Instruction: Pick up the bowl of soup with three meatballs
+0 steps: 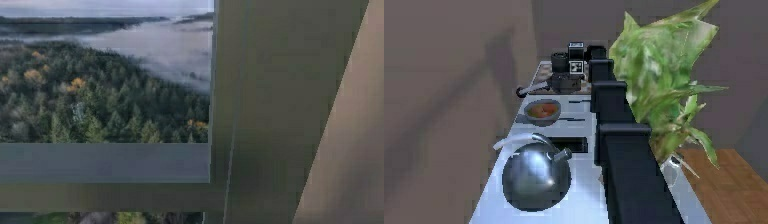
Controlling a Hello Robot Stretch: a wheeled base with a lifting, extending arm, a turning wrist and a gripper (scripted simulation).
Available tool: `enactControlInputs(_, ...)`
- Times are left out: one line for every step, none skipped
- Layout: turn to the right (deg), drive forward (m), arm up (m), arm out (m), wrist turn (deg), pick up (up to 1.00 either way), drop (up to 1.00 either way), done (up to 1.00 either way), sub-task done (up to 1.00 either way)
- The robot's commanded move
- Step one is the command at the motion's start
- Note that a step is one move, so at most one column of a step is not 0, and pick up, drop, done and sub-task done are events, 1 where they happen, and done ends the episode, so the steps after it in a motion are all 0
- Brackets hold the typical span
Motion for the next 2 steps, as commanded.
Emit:
enactControlInputs(0.0,0.00,-0.10,0.00,0.0,0.00,0.00,0.00,0.00)
enactControlInputs(0.0,0.00,0.00,0.00,0.0,1.00,0.00,0.00,0.00)
